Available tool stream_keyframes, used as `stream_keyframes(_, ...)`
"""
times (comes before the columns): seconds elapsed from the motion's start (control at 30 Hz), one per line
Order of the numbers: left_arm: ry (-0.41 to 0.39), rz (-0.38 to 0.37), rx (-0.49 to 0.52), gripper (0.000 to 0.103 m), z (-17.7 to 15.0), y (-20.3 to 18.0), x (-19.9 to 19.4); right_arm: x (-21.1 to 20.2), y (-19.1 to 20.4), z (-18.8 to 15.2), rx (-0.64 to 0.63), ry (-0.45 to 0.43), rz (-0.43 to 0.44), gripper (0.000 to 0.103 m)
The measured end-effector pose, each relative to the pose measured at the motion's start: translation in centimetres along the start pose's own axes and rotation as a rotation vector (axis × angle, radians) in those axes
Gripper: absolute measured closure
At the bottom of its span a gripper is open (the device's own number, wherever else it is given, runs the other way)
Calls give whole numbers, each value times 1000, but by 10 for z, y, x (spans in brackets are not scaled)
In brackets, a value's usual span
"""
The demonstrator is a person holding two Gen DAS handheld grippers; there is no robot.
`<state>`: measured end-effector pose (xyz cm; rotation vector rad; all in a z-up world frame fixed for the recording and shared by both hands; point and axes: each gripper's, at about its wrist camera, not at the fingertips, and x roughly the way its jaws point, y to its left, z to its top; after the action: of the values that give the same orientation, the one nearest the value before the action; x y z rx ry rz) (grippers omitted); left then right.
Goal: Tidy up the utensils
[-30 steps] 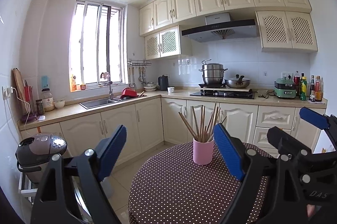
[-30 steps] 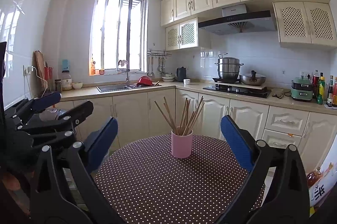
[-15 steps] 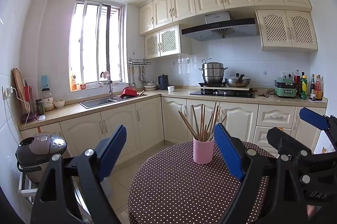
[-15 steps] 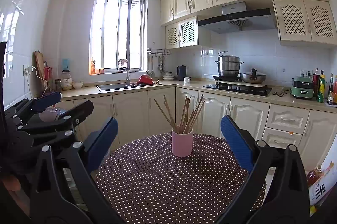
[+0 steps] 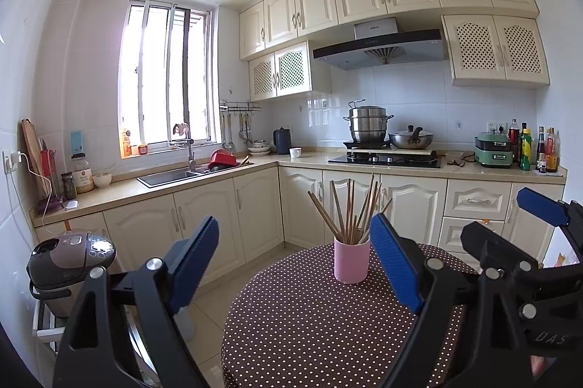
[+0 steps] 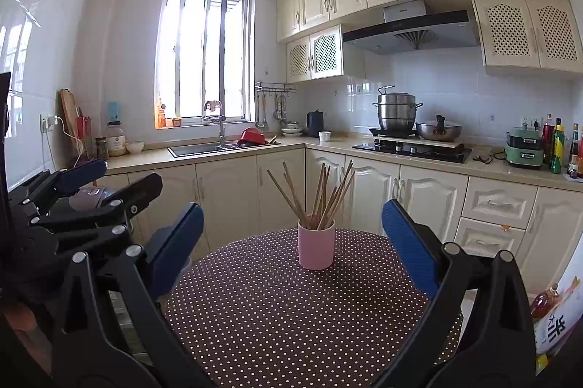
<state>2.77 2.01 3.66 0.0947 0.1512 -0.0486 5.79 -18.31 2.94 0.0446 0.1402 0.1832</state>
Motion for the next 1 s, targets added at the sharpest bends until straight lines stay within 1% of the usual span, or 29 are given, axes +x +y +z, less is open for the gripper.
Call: stream_keyframes(1.0,13,-7,-2,20,-6,3,9,8,-3,-2,20,24,8,7)
